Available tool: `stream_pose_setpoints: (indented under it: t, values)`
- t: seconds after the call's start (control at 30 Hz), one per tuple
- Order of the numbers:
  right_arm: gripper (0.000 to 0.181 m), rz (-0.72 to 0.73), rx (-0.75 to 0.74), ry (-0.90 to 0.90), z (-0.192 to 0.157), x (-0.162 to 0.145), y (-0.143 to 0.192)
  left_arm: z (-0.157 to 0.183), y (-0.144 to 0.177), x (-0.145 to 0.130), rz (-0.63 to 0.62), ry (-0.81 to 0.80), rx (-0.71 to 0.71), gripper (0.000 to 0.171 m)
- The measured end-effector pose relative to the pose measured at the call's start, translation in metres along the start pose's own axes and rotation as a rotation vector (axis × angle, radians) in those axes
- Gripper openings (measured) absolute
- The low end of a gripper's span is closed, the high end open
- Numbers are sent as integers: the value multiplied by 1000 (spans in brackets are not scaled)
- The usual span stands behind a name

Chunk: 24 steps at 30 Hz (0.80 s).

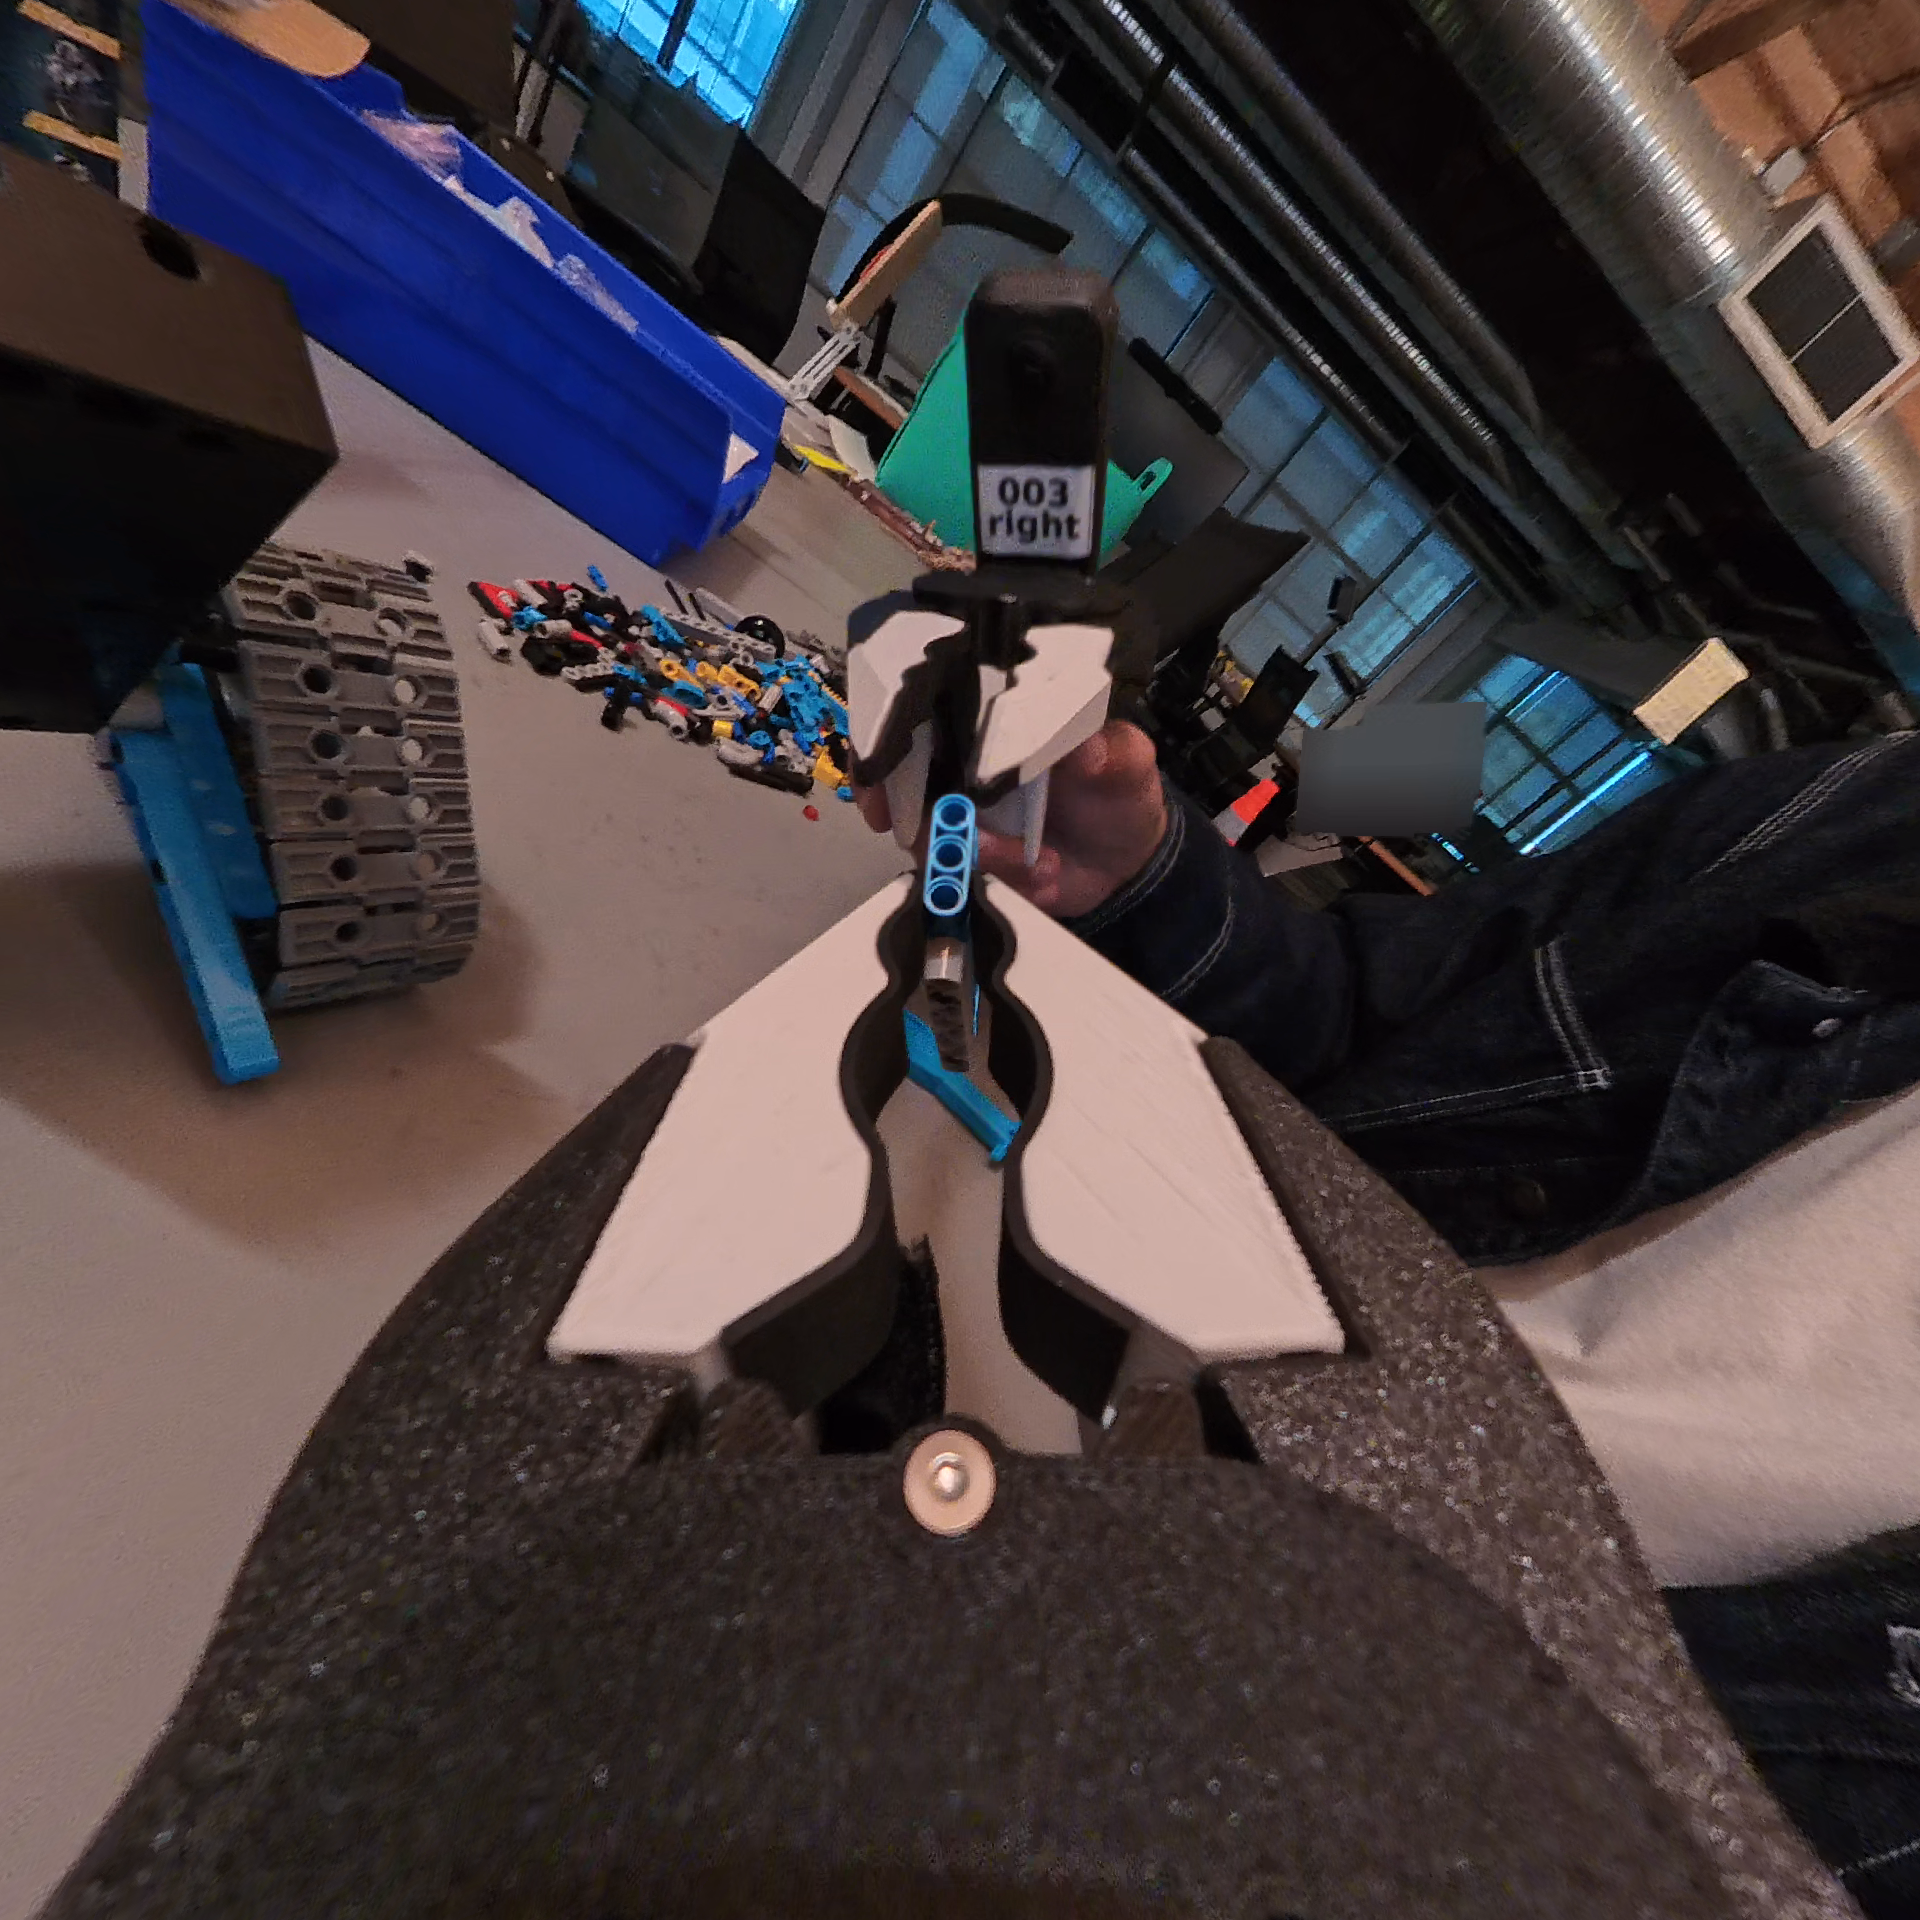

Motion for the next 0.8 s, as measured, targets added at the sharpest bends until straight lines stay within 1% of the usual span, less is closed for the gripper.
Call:
stream_pose_setpoints:
  t: [0.07, 0.1, 0.13, 0.2, 0.3, 0.37, 0.8]
  values:
    - [16, 17, 80, -50, -7, -1, -6, 2, -2, 0, -1, 10, -18, 6]
    - [15, 1, 113, -71, -9, -3, -9, 2, -3, -2, -9, 11, -22, 6]
    - [15, 11, 121, -72, -11, -3, -10, 3, -4, -3, -17, 6, -22, 6]
    - [6, -7, 118, -42, -13, -4, -11, 5, -6, -3, -21, -3, -31, 6]
    - [8, -37, 106, -35, -12, -8, -13, 5, -6, -4, -24, -4, -28, 6]
    - [5, -31, 112, -36, -13, -8, -12, 6, -5, -3, -21, 2, -33, 6]
    - [4, -51, 138, -66, -14, -11, -10, 7, -5, -3, -24, -9, -33, 6]
Point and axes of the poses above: each gripper's, where its closed fingertips meet, y back along the fingers, x out of its top, z = x × y across the jaws, the point moved 5 cm from there along y, back along the fingers, and after that the axes turned 3 degrees about x, right-handed, at the moved point
